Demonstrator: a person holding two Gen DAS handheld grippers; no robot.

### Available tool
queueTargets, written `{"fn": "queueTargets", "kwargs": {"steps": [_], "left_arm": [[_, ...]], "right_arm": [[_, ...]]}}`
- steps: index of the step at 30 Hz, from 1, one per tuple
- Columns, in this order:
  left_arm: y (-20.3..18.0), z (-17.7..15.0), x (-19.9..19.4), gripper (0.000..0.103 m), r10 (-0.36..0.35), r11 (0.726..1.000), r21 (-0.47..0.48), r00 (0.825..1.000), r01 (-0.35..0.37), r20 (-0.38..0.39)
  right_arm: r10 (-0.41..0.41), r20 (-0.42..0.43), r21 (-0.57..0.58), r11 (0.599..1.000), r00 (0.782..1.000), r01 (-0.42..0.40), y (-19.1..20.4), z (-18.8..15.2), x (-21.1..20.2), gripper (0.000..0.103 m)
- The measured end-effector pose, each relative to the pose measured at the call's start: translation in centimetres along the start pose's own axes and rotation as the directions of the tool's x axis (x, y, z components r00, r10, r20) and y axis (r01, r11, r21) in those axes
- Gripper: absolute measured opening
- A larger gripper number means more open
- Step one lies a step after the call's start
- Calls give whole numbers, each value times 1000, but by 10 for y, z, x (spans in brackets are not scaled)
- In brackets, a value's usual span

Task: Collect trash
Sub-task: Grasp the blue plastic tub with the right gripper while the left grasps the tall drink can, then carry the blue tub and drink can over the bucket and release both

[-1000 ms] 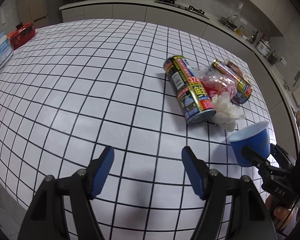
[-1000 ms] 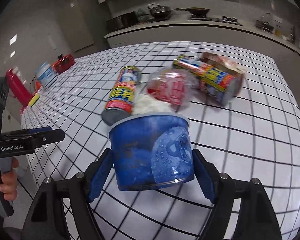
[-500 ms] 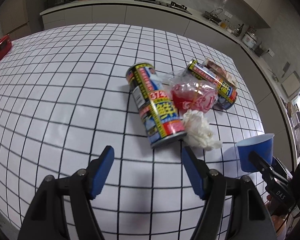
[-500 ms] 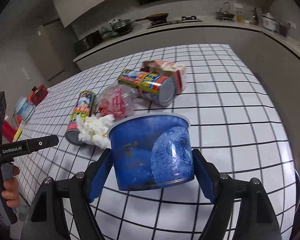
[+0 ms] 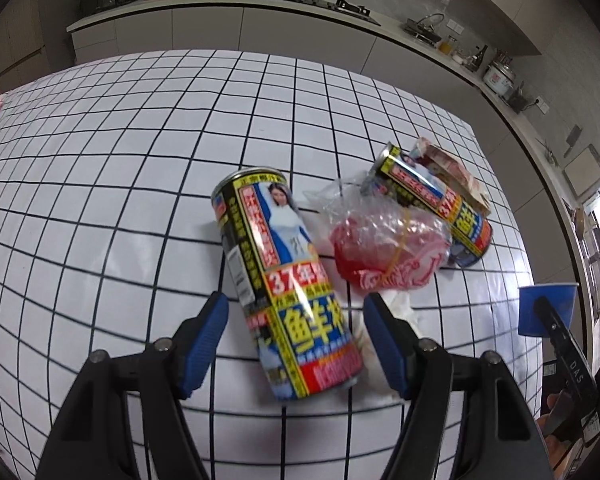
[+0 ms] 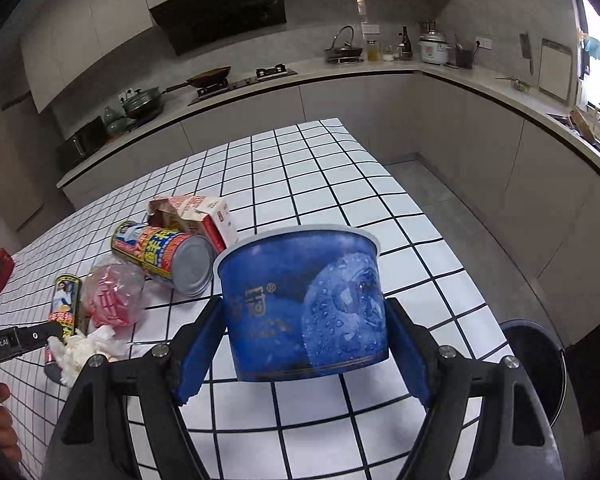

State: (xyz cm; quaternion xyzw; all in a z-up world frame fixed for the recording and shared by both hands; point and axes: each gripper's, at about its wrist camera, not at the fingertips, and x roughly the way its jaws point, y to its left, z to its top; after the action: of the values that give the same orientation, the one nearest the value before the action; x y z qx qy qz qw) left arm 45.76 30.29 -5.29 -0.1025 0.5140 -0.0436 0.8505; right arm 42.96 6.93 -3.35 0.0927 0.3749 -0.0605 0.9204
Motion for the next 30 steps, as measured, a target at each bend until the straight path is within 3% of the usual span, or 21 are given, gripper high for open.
{"fn": "queueTargets", "kwargs": {"steps": [6, 14, 30], "left_arm": [[4, 8, 22, 70, 6, 1000, -19, 1000, -6, -17], [14, 3, 26, 59, -13, 999, -40, 1000, 13, -4], [33, -20, -42, 54, -70, 997, -27, 990, 74, 120]], "right_arm": [[-24, -15, 12, 1000, 1000, 24, -5, 0, 8, 80], [-35, -21, 44, 998, 999, 36, -11, -2, 9, 80], [-15, -2, 59, 998, 1000, 16, -3, -11, -13, 80]]}}
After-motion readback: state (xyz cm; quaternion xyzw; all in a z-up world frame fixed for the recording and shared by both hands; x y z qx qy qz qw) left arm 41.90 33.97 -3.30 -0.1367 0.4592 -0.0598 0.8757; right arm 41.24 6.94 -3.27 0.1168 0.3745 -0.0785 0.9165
